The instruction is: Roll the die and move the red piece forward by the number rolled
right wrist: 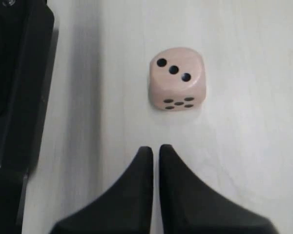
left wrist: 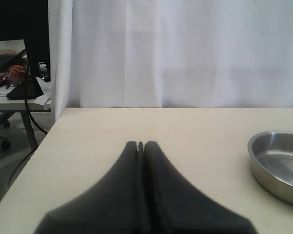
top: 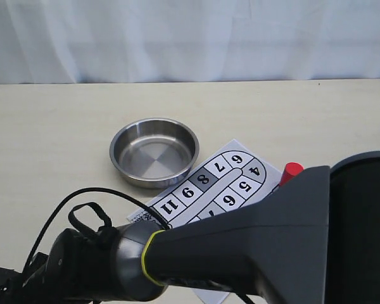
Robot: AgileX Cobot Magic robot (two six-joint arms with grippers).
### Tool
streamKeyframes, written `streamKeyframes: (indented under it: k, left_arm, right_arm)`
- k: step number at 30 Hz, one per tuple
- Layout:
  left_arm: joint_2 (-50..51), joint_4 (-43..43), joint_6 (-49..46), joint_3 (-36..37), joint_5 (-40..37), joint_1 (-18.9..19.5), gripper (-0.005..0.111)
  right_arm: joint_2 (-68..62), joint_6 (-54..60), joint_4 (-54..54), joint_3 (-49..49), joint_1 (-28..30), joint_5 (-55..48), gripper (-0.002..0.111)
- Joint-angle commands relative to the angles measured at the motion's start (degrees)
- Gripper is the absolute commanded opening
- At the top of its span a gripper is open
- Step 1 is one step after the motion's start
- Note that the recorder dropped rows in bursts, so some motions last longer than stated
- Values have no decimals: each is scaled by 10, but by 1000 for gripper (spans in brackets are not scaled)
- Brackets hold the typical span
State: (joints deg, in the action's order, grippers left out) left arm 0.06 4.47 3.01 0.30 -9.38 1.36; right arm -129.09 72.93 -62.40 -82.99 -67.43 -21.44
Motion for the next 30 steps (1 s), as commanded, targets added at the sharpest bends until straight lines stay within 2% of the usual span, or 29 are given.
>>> streamKeyframes:
  k: [1, 7, 10, 12, 13, 14, 18, 22, 28, 30]
  left_arm:
    - [-1, -1, 0, -3, 7, 0, 0]
    - [-1, -2, 0, -3, 7, 0, 0]
    - [-1, -2, 0, -3, 7, 0, 0]
    - [-1, -2, 0, -3, 7, 0, 0]
    - [-1, -2, 0, -3, 7, 0, 0]
    - [-1, -2, 0, -3, 7, 0, 0]
    - [-1, -2, 0, -3, 7, 0, 0]
    - [-1, -2, 0, -3, 7, 0, 0]
    - [-1, -1, 0, -3, 7, 0, 0]
    - [-1, -1, 0, -3, 7, 0, 0]
  right_arm:
    - [-1, 6, -2, -3, -1, -1, 4]
    - [-1, -4, -2, -3, -1, -1, 4]
    - [2, -60, 29, -3, 1, -30, 4]
    - [7, -128, 97, -3, 3, -47, 4]
    - [14, -217, 189, -3, 3, -62, 4]
    - [17, -252, 235, -3, 3, -71, 4]
    - [40, -407, 384, -3, 3, -134, 4]
    - [82, -424, 420, 45, 10, -133, 4]
    - [164, -443, 420, 149, 92, -113, 4]
    - [202, -453, 420, 179, 139, -113, 4]
